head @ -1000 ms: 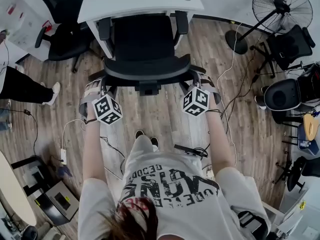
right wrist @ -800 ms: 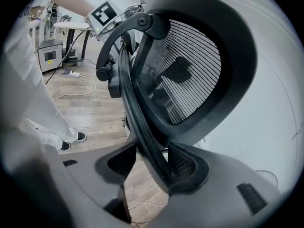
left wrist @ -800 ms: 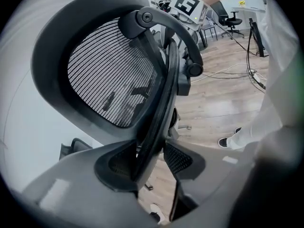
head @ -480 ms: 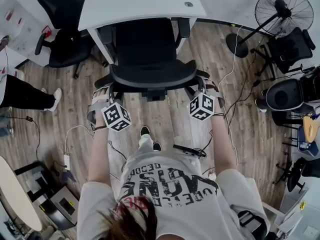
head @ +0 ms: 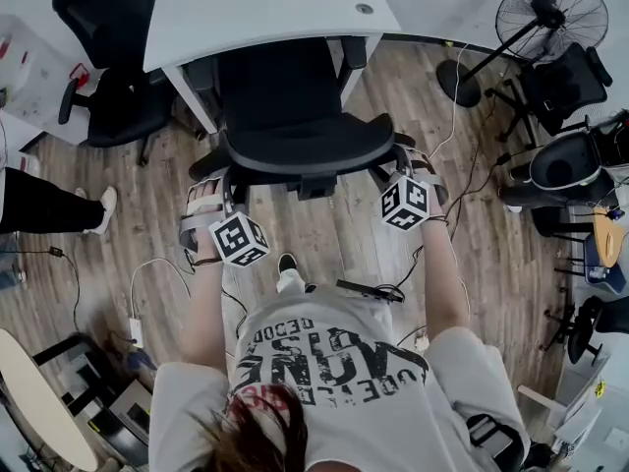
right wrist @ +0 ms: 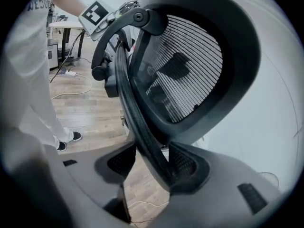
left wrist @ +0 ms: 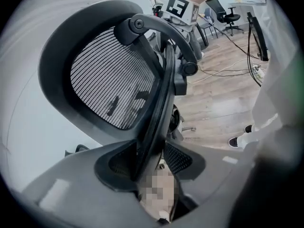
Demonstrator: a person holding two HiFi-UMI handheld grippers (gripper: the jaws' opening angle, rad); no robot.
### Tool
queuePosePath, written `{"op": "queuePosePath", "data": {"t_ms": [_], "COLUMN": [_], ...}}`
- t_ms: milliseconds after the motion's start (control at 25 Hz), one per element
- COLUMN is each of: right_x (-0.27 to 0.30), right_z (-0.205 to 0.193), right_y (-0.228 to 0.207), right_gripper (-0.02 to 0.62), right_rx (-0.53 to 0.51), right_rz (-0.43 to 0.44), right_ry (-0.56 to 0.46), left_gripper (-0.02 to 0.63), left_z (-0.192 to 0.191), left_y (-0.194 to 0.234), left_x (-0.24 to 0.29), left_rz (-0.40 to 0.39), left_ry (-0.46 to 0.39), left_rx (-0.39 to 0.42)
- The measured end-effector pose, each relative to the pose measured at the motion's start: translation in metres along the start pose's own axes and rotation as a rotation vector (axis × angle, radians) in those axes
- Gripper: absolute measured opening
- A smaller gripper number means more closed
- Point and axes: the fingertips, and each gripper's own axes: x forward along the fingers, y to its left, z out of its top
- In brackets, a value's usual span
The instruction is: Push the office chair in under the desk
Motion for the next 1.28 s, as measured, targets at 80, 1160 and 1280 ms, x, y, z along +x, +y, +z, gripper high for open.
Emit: {"op": "queuePosePath", "data": {"t_ms": [80, 1160, 1280], "right_x": [0.004, 0.037, 0.038], "right_z": [-0.002, 0.001, 0.002], "right_y": [-0.005, -0.043, -0.047], "right_gripper": [0.201, 0.206, 0.207], "right_rx": [0.003, -0.029, -0.035], "right_rz": [0.0, -0.025, -0.035], "right_ry": [0.007, -0.019, -0.028], "left_gripper": [0.186, 0.187, 0.187], "left_z": [0.002, 0.005, 0.005], "left_y": [0.003, 0.035, 0.038], "left_x": [0.004, 0.038, 0.039], "left_rz": [0.004, 0.022, 0.032], "left_ry": [-0.004, 0.027, 0.022], "left_rx": [0.004, 0.011, 0.023]}}
